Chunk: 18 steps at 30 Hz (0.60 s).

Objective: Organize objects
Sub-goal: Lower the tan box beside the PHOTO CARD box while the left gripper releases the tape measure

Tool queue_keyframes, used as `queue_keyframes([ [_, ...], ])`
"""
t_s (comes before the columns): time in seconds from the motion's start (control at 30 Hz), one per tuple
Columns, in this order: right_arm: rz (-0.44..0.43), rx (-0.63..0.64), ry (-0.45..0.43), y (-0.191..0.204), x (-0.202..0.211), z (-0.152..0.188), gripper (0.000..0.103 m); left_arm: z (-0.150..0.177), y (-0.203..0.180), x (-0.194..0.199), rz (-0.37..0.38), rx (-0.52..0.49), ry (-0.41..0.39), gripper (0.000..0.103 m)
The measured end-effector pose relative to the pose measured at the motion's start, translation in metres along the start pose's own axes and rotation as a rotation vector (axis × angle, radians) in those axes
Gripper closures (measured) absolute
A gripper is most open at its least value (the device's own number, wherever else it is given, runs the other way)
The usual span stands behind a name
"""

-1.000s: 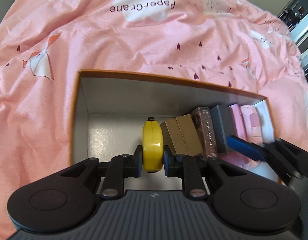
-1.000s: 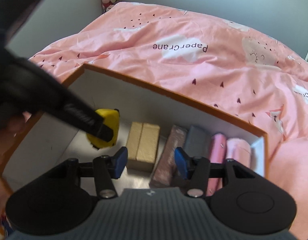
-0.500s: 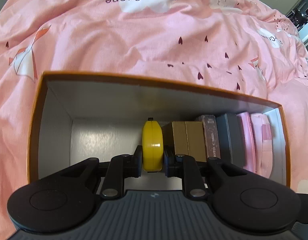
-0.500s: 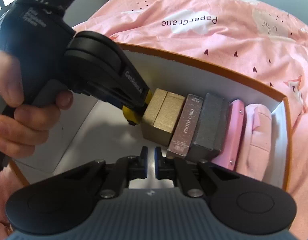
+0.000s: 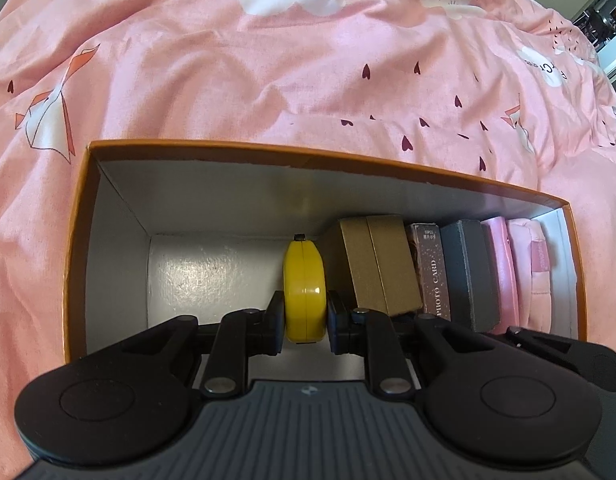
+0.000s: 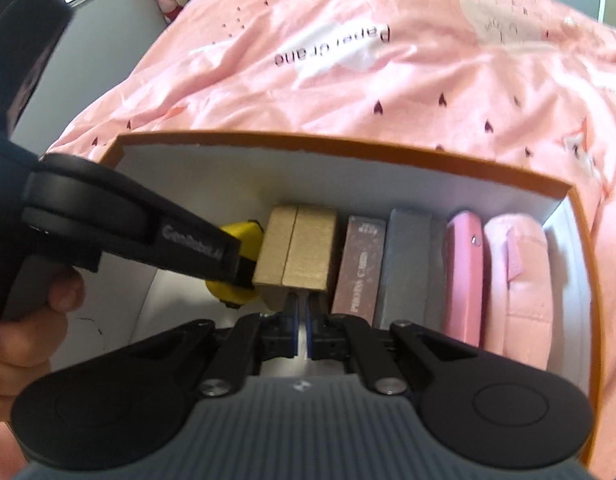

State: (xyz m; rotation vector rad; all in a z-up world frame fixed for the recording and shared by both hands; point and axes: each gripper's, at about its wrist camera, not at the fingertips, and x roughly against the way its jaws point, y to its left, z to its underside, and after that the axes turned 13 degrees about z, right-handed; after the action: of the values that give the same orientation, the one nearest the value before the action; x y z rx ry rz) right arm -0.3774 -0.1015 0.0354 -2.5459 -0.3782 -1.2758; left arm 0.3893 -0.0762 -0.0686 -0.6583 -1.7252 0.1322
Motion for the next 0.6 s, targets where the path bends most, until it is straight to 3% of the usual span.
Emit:
queue_keyframes([
  [0.17, -0.004, 0.006, 0.000, -0.003, 0.007, 0.006, 0.100, 0.000, -0.003, 0.001, -0.037, -0.027, -0.007, 0.080],
  [0.33, -0.004, 0.012, 0.002, -0.005, 0.013, 0.007, 0.100, -0.001, 0.003, 0.004, 0.012, -0.007, -0.031, 0.079],
  [0.43, -0.002, 0.019, -0.002, -0.009, 0.016, 0.008, 0.099, 0.000, 0.003, 0.006, -0.025, -0.016, -0.034, 0.071],
  [0.6, -0.002, 0.019, 0.000, -0.011, 0.014, 0.008, 0.099, 0.004, 0.000, 0.012, -0.057, -0.058, -0.042, 0.073],
])
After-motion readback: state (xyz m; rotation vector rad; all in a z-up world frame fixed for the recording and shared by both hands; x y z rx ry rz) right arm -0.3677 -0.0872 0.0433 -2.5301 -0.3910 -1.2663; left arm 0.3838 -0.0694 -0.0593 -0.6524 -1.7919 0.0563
